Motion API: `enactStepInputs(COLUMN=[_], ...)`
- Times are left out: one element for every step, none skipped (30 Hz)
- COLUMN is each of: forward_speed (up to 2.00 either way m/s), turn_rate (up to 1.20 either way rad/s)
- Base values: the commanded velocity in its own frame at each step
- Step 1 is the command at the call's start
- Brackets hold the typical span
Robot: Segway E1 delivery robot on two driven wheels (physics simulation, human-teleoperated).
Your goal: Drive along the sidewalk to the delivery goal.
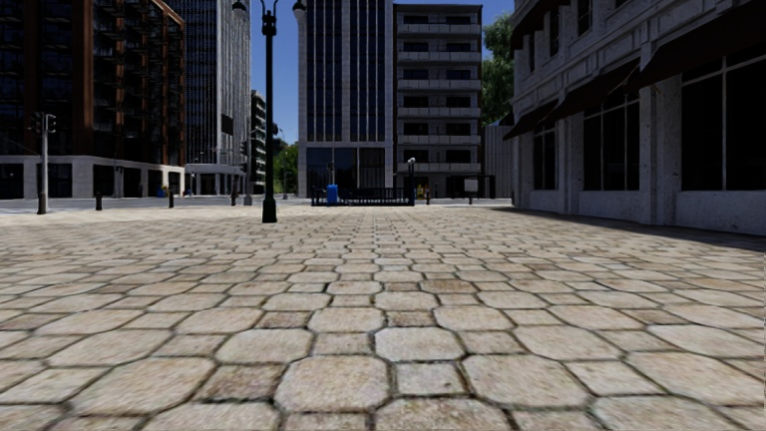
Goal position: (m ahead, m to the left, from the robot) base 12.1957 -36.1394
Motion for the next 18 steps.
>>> enactStepInputs(forward_speed=[2.00,2.00,2.00,2.00,2.00,2.00,2.00,2.00,2.00,2.00,2.00,2.00,2.00,2.00,2.00,2.00,2.00,2.00], turn_rate=[0.00,0.00,0.00,0.00,0.00,0.00,0.00,0.00,0.00,0.00,0.00,0.00,0.00,0.00,0.00,0.00,0.00,0.00])
